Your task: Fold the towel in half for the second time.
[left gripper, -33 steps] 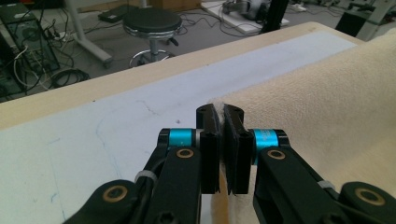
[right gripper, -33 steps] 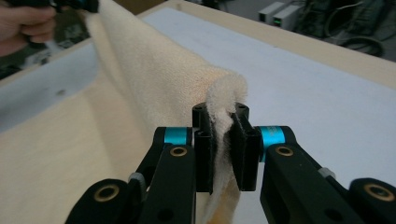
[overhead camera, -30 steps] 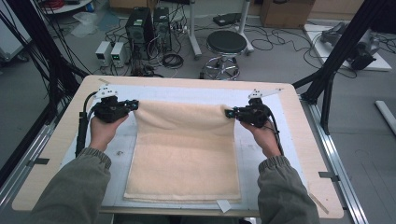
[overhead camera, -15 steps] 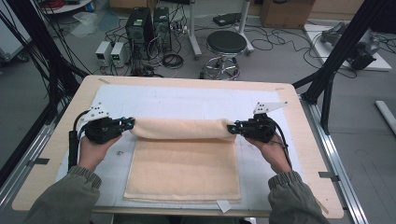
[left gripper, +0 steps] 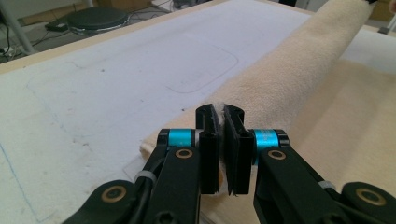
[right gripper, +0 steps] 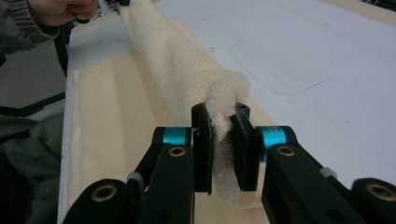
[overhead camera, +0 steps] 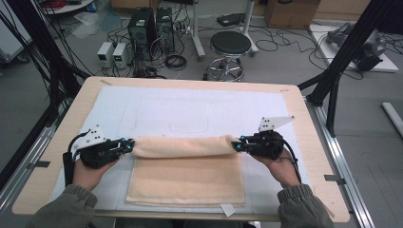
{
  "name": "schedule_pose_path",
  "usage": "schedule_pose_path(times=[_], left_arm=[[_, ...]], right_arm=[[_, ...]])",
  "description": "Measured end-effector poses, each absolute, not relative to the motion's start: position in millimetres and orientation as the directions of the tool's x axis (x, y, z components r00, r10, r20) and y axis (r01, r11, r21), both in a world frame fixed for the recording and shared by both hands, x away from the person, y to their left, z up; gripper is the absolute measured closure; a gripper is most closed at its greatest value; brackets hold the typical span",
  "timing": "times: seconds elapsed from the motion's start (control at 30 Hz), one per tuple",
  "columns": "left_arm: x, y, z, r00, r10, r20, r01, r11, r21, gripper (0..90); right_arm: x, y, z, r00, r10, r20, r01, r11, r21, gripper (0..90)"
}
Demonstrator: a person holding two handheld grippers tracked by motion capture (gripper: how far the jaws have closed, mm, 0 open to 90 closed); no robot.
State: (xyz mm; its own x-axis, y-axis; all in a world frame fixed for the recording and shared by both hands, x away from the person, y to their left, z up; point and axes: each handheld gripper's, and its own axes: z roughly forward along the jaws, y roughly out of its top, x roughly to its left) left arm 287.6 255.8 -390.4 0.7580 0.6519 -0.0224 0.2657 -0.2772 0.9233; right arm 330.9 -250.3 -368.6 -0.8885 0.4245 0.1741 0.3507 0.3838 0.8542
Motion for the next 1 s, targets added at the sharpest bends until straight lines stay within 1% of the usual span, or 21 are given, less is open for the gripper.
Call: schedule_pose_path(times=[0.13,0.27,0.37,0.53,0.67,0.77,0.87,0.93,1.0], left_arm=[[275,255,-394,0.777,0.628,-0.027,0.259,-0.28,0.925,84.8],[262,255,-400,0.798,0.602,-0.023,0.26,-0.309,0.915,84.7],[256,256,-405,0.812,0.583,-0.028,0.27,-0.332,0.904,84.7],[245,258,-416,0.828,0.559,-0.052,0.298,-0.359,0.885,84.7],[239,260,-420,0.837,0.544,-0.062,0.306,-0.372,0.876,84.6],[235,261,-423,0.84,0.537,-0.071,0.312,-0.372,0.874,84.5],[231,262,-425,0.848,0.521,-0.091,0.326,-0.38,0.866,84.0],[229,264,-427,0.856,0.505,-0.11,0.335,-0.381,0.861,81.3],[227,265,-426,0.862,0.495,-0.114,0.334,-0.383,0.861,72.2]], right_arm=[[316,-254,-380,-0.888,0.424,0.18,0.359,0.391,0.847,79.8],[304,-256,-392,-0.89,0.418,0.182,0.36,0.399,0.844,79.7],[298,-255,-400,-0.891,0.41,0.193,0.37,0.413,0.832,79.4],[288,-253,-414,-0.902,0.392,0.182,0.364,0.46,0.81,78.3],[283,-255,-421,-0.899,0.39,0.201,0.378,0.456,0.806,77.6],[279,-257,-422,-0.903,0.381,0.197,0.37,0.459,0.808,77.3],[273,-260,-423,-0.904,0.378,0.199,0.371,0.468,0.802,73.9],[269,-262,-424,-0.906,0.371,0.205,0.373,0.467,0.802,70.5],[266,-263,-422,-0.908,0.367,0.2,0.366,0.469,0.804,66.4]])
